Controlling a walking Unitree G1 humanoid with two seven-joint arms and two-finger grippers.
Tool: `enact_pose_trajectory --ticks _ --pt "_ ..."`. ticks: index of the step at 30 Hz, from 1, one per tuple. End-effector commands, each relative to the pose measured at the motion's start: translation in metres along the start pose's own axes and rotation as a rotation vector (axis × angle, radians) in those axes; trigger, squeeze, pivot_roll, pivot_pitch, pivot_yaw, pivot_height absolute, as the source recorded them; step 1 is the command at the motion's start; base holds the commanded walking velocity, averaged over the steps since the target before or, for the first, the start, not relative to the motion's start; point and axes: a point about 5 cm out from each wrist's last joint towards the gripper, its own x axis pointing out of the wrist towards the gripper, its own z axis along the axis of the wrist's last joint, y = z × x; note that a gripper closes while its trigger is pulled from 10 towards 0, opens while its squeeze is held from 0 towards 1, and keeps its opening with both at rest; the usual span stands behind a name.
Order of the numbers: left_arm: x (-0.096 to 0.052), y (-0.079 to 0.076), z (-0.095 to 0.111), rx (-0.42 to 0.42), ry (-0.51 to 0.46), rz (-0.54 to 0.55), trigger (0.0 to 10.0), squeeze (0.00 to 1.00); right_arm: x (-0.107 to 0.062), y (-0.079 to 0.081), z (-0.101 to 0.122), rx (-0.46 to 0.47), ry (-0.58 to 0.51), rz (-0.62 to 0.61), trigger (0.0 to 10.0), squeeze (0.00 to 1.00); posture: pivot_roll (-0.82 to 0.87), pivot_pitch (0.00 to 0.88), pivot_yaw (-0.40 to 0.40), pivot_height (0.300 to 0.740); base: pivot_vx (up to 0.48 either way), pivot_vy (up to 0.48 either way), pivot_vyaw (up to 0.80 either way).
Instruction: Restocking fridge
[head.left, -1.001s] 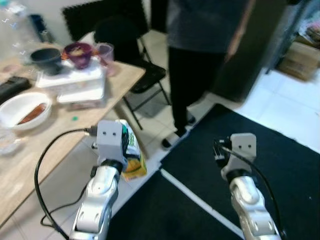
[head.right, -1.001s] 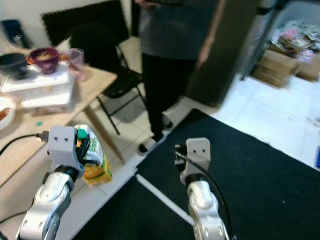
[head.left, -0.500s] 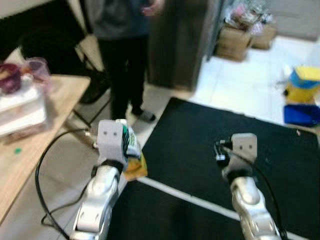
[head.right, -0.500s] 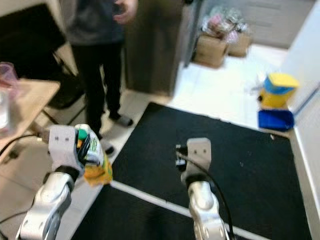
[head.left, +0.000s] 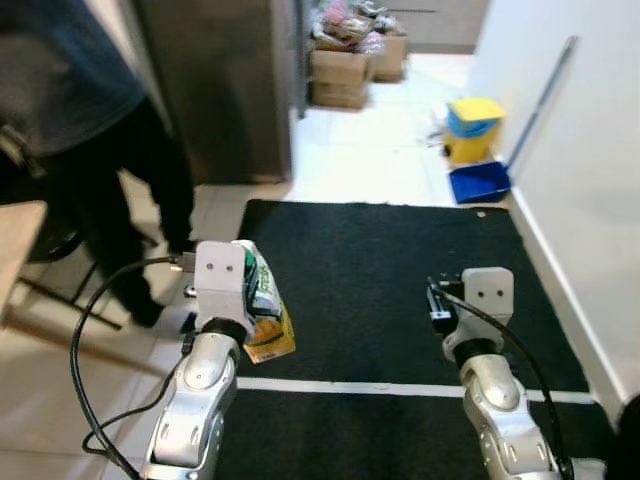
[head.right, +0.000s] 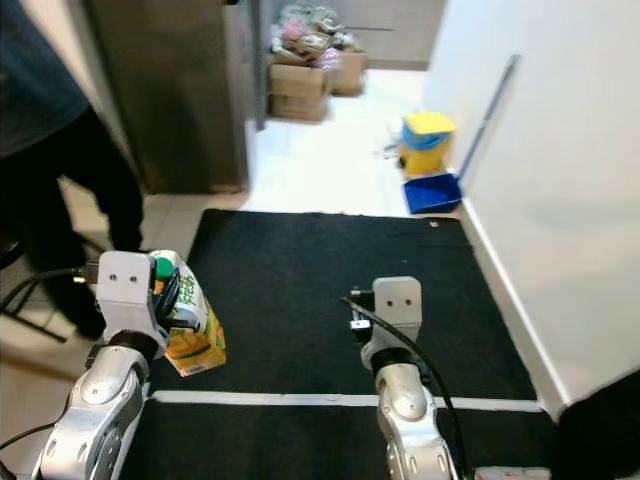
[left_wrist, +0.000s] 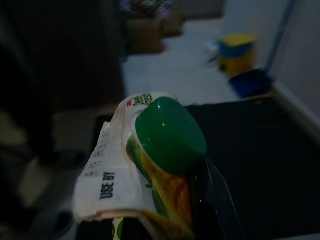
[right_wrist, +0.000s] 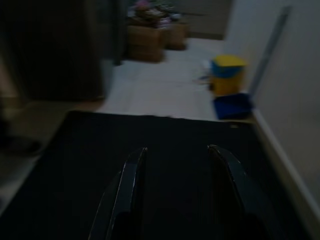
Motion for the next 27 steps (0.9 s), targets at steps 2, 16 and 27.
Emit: enact_pose_trajectory --ticks 2,16,27 --pt "-0.0020 0.0009 -0.0002 -0.002 -0.007 0.004 10.0 0.00 -0.0017 0.0016 -0.0033 0.004 0.011 0.002 10.0 0.00 -0.08 0.150 -0.002 0.740 0.000 0.000 -0.25" --pt "-0.0018 0.0025 -0.0005 -0.040 -0.005 0.007 10.0 0.00 -0.0016 0.0028 -0.0015 0.003 -0.002 0.005 10.0 0.00 -0.08 0.151 0.001 0.740 0.000 0.000 0.00" --pt "-0.0013 0.0045 -0.0015 -0.052 -0.002 0.020 10.0 0.00 -0.0006 0.0023 0.0021 0.005 -0.016 0.002 10.0 0.00 -0.08 0.153 0.002 0.740 0.000 0.000 0.00"
